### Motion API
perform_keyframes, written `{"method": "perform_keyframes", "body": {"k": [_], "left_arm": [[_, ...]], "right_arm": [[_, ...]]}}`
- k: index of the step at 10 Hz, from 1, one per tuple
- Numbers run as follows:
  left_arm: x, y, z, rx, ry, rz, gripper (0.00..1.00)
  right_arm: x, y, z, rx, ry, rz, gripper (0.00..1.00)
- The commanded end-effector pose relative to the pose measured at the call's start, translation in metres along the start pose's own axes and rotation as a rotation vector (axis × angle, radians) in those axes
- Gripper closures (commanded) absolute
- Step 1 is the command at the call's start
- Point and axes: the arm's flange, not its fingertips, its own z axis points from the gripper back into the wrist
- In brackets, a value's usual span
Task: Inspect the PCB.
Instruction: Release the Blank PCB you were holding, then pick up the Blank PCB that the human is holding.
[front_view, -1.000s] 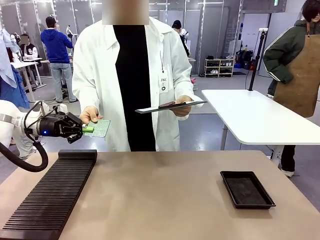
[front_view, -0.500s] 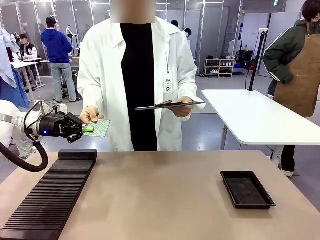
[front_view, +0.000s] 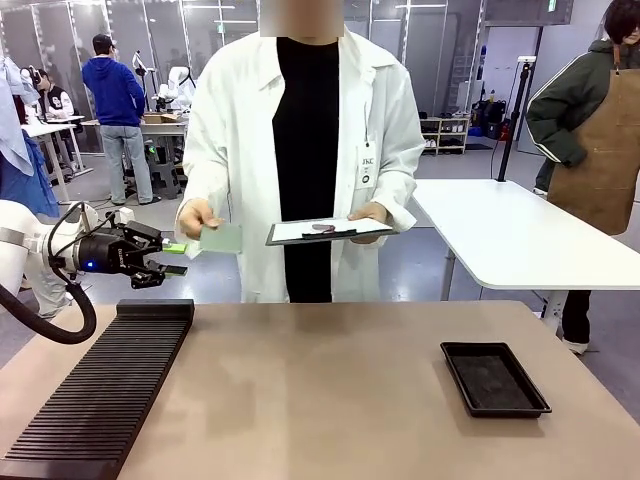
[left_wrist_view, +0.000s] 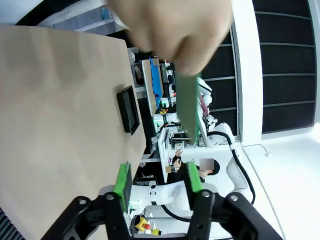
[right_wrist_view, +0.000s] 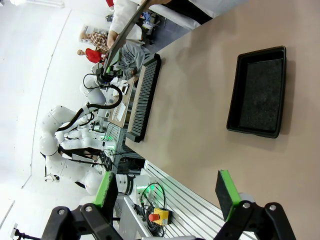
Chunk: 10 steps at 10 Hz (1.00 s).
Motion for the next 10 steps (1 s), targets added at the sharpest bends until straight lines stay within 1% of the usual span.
{"method": "perform_keyframes", "body": {"k": [1, 3, 4, 5, 6, 8, 10], "left_arm": [[-0.001, -0.002, 0.0, -0.005, -0.002, 0.001, 0.0], [-0.002, -0.002, -0.001, -0.002, 0.003, 0.003, 0.0], [-0.002, -0.003, -0.001, 0.001, 0.005, 0.003, 0.03], [-0.002, -0.005, 0.001, 0.004, 0.003, -0.002, 0.0], [-0.005, -0.007, 0.004, 0.007, -0.005, -0.008, 0.0], [-0.013, -0.01, 0.009, -0.014, 0.025, -0.039, 0.0], [-0.015, -0.012, 0.011, -0.02, 0.03, -0.035, 0.0]], "right_arm": [[-0.001, 0.001, 0.001, 0.007, -0.001, 0.007, 0.0], [-0.001, 0.001, 0.001, 0.007, -0.001, 0.007, 0.0], [-0.001, 0.001, 0.001, 0.007, -0.001, 0.007, 0.0], [-0.001, 0.001, 0.001, 0.007, -0.001, 0.007, 0.0], [-0.001, 0.001, 0.001, 0.007, -0.001, 0.007, 0.0], [-0.001, 0.001, 0.001, 0.007, -0.001, 0.007, 0.0], [-0.001, 0.001, 0.001, 0.007, -0.001, 0.007, 0.0]]}}
